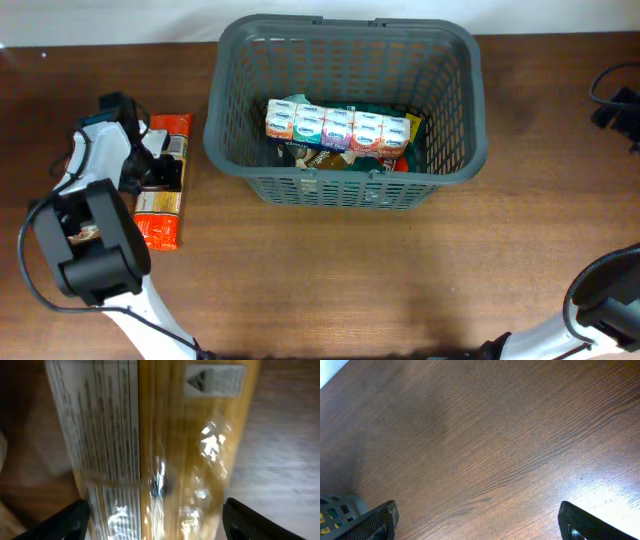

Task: Pack container
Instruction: 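Move the left gripper to the pasta package and grasp it, then carry the pasta package with the left gripper into the basket, release, then lower the left gripper onto the clear rice bag and grasp it, then lift the rice bag with the left gripper and drop it into the basket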

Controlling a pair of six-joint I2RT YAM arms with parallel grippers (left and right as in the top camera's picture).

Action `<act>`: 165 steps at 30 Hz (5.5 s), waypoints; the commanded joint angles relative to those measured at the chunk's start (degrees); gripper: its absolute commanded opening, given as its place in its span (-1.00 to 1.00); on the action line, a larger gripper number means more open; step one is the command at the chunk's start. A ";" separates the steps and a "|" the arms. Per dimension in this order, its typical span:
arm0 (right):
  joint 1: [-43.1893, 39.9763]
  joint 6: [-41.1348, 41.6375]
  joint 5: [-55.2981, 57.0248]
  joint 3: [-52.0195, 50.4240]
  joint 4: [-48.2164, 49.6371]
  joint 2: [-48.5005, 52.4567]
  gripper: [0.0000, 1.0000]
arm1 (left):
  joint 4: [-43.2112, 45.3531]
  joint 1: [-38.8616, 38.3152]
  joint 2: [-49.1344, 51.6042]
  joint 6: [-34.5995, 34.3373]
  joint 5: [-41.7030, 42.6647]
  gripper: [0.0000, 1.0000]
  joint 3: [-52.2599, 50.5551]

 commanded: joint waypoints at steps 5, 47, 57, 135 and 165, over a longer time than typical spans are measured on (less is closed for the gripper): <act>0.17 0.26 -0.31 -0.15 0.04 -0.31 0.98 | 1.55 0.35 4.44 -1.86 -0.55 -0.04 -0.22; 0.17 0.26 -0.31 -0.15 0.04 -0.31 0.98 | -29.31 -39.21 9.49 53.99 6.47 -0.97 70.62; 0.17 0.26 -0.31 -0.15 0.04 -0.31 0.98 | -28.20 -39.60 17.33 50.05 5.16 0.17 68.59; 0.17 0.26 -0.33 -0.15 0.04 -0.31 0.98 | 12.48 15.85 -2.38 -0.94 -2.75 -0.38 -7.65; 0.17 0.28 -0.31 -0.15 0.04 -0.31 0.98 | -16.52 -10.12 -11.65 20.37 19.39 -0.97 68.67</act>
